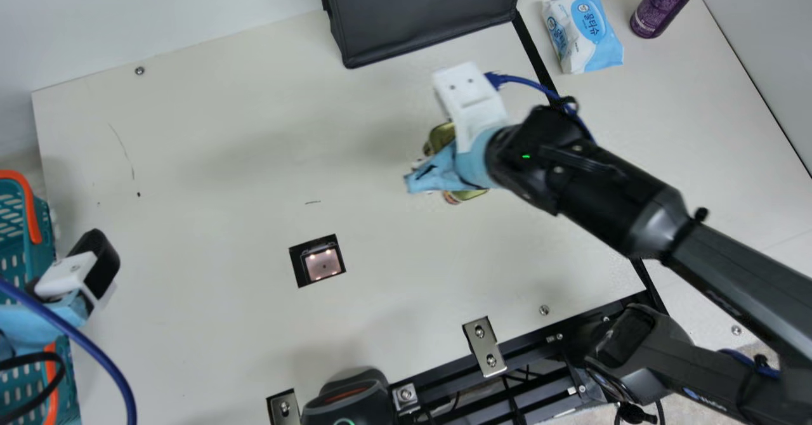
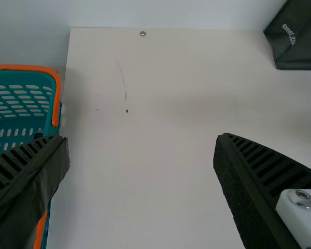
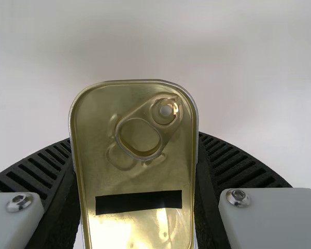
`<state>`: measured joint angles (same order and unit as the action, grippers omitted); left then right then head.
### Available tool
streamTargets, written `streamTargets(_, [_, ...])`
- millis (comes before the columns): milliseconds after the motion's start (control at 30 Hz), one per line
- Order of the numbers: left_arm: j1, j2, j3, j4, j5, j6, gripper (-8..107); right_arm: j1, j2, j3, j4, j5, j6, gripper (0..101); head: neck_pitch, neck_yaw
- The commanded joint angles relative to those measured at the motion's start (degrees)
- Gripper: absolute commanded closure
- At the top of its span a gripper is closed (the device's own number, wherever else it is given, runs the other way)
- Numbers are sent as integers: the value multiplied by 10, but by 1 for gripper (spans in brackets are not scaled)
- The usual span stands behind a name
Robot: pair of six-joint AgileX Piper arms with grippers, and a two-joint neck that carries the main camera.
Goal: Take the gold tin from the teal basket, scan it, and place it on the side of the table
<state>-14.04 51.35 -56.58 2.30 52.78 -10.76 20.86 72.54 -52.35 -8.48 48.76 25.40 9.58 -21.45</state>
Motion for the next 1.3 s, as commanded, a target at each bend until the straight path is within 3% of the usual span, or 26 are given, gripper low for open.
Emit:
streamTargets(0, [0,0,0,0,0,0,9,-60,-27,24,18,-3,-47,101,-17,-1])
streamTargets(300, [0,0,0,0,0,0,9,-232,-94,67,103,6,-205,101,-17,-1])
streamTargets(567, [0,0,0,0,0,0,9,-396,-105,67,181,30,-367,101,-17,-1])
streamTargets(967, [0,0,0,0,0,0,9,-630,-33,7,270,69,-617,101,-17,-1])
streamTargets(1267, [0,0,0,0,0,0,9,-735,45,-49,286,78,-756,101,-17,-1])
